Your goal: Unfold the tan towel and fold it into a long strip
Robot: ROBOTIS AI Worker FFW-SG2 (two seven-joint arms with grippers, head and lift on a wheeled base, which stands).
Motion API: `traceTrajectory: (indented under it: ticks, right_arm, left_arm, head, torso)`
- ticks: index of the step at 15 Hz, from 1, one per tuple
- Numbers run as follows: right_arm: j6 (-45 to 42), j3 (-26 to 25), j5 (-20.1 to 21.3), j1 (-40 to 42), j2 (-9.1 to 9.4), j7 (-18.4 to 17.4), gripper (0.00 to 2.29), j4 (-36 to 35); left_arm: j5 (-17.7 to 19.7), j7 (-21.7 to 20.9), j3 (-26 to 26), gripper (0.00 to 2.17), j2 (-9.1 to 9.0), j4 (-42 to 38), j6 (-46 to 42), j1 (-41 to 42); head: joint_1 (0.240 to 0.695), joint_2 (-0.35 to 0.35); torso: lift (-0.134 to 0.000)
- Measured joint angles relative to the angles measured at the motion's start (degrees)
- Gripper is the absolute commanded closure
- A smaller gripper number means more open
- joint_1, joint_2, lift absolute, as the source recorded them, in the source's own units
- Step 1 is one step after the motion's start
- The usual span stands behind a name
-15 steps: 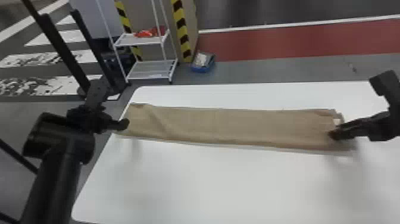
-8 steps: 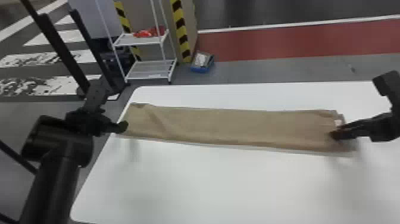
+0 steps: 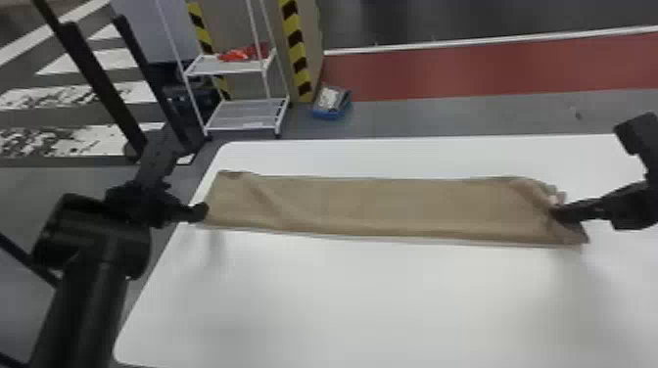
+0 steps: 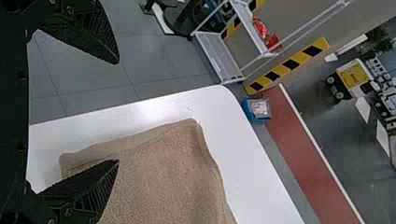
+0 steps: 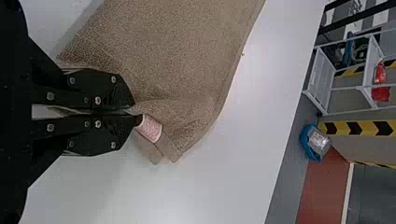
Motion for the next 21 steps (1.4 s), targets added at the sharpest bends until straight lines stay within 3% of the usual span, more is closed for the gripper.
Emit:
traceTrajectory:
  ticks: [3, 10, 11, 12, 13, 16, 18, 21]
  right_arm:
    - [0.59, -2.22, -0.42, 0.05, -1.66, 0.26, 1.50, -0.85]
    - [0.86, -6.62, -0.91, 1.98, -8.34, 0.61, 1.43, -2.46]
    - [0.60, -7.12, -0.78, 2.07, -9.03, 0.35, 0.85, -2.25]
    - [0.48, -7.88, -0.81, 2.25, -9.47, -0.30, 0.09, -2.20]
    - [0.64, -9.44, -1.44, 2.85, -9.42, -1.00, 0.00, -2.76]
    - [2.97, -13.48, -5.29, 6.03, -8.18, -2.59, 0.05, -9.96]
    - [5.86, -14.66, -6.04, 6.78, -6.88, -4.68, 0.07, -14.80]
    - [11.99, -14.99, -8.95, 9.08, -4.79, -8.14, 0.08, -22.55]
  left_arm:
    - [0.20, -0.14, 0.97, 0.14, 0.06, -0.55, 0.00, 0.73]
    - [2.18, -0.25, 2.75, 0.14, 0.56, -1.14, -0.30, 1.78]
    - [2.42, -0.22, 3.01, 0.14, 0.51, -1.52, -0.24, 2.17]
    - [3.00, -0.22, 3.61, 0.14, 0.36, -2.26, -0.20, 2.87]
    - [4.09, -0.25, 4.67, 0.14, 0.13, -3.56, -0.12, 4.02]
    - [10.55, -0.22, 10.01, 0.14, -1.85, -12.10, 1.63, 10.24]
    - [15.36, -0.02, 14.08, 0.14, -4.32, -19.01, 3.02, 14.86]
    - [24.97, -0.25, 21.45, 0.15, -9.87, -30.52, 3.15, 23.51]
  head:
    - [0.695, 0.188]
    - [0.695, 0.118]
    - [0.695, 0.106]
    - [0.695, 0.089]
    - [0.695, 0.084]
    - [0.695, 0.088]
    - [0.695, 0.089]
    - [0.695, 0.102]
  torso:
    - [-0.123]
    - [-0.123]
    - [-0.123]
    - [-0.123]
    - [-0.123]
    - [-0.123]
    - [-0.123]
    - [-0.123]
